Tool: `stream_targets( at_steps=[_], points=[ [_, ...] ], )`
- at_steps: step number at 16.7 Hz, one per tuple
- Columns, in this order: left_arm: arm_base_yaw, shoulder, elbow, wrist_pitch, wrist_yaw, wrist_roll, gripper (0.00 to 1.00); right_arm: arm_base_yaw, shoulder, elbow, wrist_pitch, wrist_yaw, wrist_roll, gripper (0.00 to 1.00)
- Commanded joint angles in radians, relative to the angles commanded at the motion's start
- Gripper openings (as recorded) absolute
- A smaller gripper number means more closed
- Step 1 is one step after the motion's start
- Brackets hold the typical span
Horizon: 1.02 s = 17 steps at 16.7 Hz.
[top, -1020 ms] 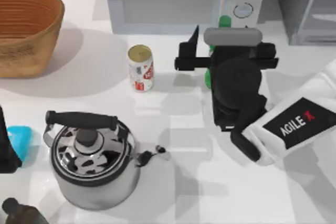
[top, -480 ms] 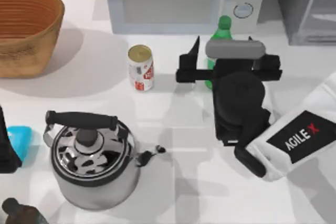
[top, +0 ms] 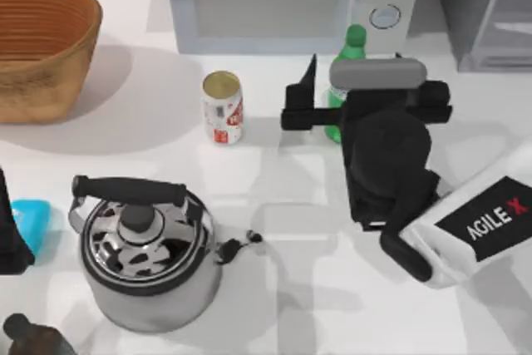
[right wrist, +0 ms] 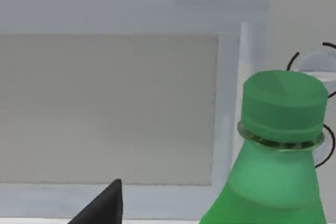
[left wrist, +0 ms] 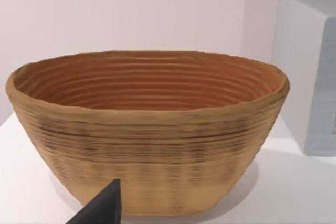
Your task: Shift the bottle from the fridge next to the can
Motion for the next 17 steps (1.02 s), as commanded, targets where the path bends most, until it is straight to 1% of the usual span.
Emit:
stream_targets(
  at_steps=[3, 6, 12, 17],
  points=[
    [0.000, 0.000, 0.000, 0.000, 0.000, 0.000, 1.00, -0.038, -0.156, -0.070, -0.085, -0.093, -0.006, 1.00],
    [0.000, 0.000, 0.000, 0.000, 0.000, 0.000, 1.00, -0.114, -0.403, -0.172, -0.218, -0.203, -0.012, 1.00],
    [0.000, 0.000, 0.000, 0.000, 0.000, 0.000, 1.00, -0.329, -1.046, -0.415, -0.599, -0.422, -0.024, 1.00],
    [0.000, 0.000, 0.000, 0.000, 0.000, 0.000, 1.00, -0.507, -1.565, -0.606, -0.920, -0.565, -0.030, 1.00]
  ],
)
